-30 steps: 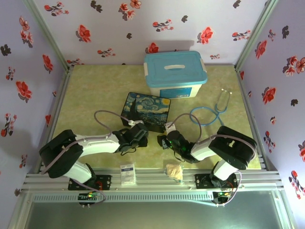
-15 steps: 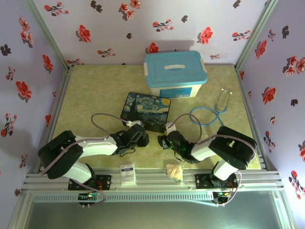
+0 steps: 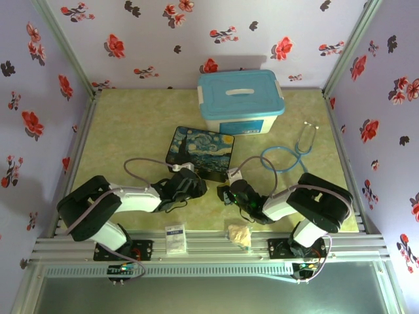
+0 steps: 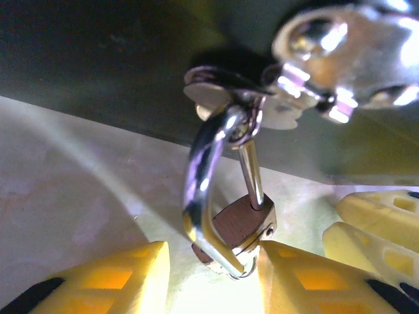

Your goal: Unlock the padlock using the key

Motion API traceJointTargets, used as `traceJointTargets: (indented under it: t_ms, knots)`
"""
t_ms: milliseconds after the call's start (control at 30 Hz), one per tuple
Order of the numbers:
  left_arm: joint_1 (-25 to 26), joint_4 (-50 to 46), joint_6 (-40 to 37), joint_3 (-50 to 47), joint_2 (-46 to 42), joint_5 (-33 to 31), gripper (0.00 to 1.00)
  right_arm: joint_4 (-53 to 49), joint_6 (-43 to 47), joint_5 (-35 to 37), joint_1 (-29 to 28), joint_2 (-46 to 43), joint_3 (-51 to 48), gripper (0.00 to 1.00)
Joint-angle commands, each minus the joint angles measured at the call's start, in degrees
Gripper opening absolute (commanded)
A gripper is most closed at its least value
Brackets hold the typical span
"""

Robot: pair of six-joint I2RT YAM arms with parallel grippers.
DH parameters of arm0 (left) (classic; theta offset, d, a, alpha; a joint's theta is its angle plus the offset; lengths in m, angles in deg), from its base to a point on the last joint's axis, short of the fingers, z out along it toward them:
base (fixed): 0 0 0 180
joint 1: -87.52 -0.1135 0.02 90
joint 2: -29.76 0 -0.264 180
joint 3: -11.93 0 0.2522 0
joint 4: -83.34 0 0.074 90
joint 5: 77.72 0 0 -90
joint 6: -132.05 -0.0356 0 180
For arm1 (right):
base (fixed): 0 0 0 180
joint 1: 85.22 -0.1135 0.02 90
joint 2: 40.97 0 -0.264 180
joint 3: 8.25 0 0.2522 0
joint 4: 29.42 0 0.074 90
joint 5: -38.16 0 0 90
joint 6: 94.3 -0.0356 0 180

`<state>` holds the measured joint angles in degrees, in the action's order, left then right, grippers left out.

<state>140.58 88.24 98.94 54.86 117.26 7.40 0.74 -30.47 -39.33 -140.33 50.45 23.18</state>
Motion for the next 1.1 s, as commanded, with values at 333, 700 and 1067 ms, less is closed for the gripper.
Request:
traceJointTargets:
  t_ms: [333,700,1067]
  knots:
    - [0.38,7.67,3.92,-1.61,2.0,0.24,0.38,3.08,-1.03,0.94,0.24,2.0,-0.8,0.31]
    - [1.17,9.37,5.52,0.36,8.56,-0.01,0.38,5.28,-1.77,1.01,0.22,3.43,-2.02,0.31]
    - [1.78,-10.79,2.09,2.77,-0.87,-3.09,0.3,5.52,-2.03,1.77,0.26,3.48,-2.18,0.32]
